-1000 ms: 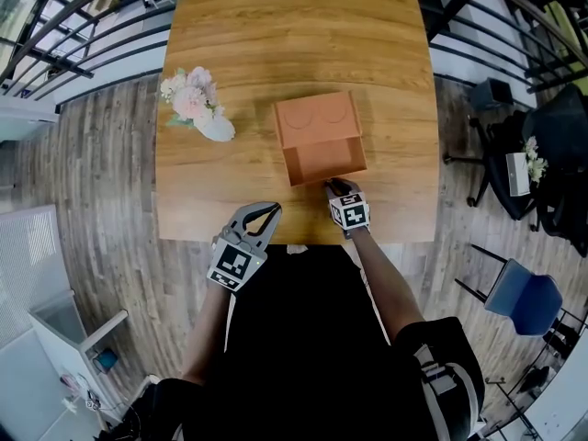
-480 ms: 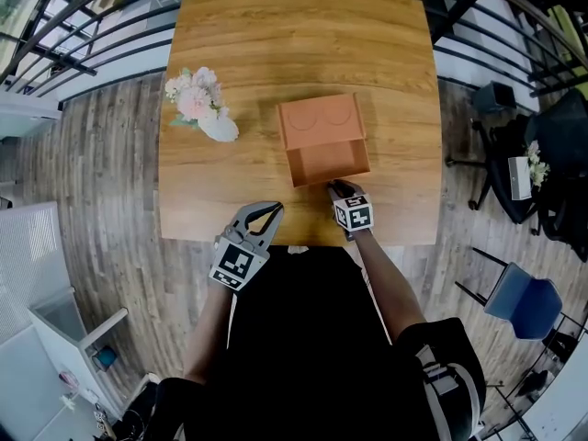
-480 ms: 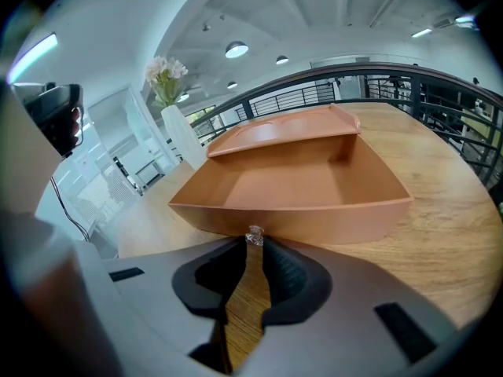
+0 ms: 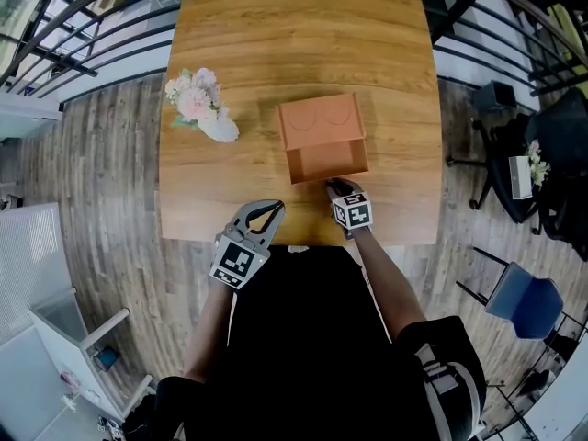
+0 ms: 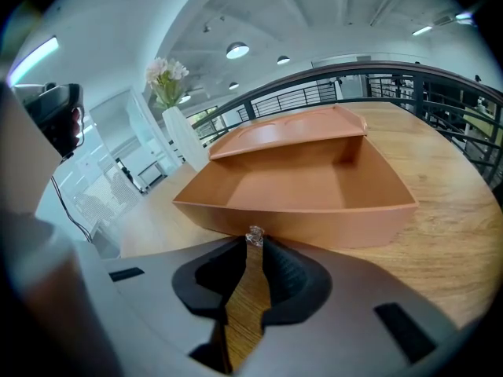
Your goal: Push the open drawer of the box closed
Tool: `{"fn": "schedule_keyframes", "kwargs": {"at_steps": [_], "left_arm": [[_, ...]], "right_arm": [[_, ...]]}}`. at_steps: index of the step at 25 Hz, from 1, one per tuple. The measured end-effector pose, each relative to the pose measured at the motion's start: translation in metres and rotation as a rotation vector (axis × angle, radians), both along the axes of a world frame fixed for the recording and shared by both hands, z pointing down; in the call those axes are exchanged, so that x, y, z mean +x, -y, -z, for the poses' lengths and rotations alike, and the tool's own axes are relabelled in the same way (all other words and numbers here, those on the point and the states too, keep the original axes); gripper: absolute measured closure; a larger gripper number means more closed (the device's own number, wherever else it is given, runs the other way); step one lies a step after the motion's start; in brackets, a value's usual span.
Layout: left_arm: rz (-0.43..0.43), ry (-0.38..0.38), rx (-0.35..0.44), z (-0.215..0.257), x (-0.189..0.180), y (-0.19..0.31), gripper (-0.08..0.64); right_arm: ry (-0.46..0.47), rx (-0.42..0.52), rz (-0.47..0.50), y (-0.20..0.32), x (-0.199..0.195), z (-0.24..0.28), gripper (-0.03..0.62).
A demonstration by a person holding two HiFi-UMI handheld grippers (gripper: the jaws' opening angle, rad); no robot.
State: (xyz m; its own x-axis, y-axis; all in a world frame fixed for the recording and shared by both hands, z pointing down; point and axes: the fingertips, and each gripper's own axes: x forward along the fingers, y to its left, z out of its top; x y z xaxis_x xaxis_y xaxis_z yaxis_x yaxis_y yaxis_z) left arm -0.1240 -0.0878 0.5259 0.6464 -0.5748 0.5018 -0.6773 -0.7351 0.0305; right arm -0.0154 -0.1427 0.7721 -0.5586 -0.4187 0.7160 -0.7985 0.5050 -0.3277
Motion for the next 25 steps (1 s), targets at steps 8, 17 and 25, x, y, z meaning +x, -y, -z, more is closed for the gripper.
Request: {"fn": "schedule_keyframes", "kwargs": {"at_steps": [8,17,25], "left_arm": [[0.009,0.001,0.001,0.0,-0.004,-0.002,0.535],[0.013,-0.002,-0.002,-0.002,-0.005,0.002,0.535],[0.012,-0.001,-0.003,-0.001,-0.005,0.002,0.535]], "right_arm": [[-0.001,0.003,-0.006,0.008,-0.003,0.0,0.512],[-0.001,0.005,0.026,0.013,-0.005,-0.002,0.512],[0.004,0.009,0.016,0.02,-0.007,0.0,0.514]]}}
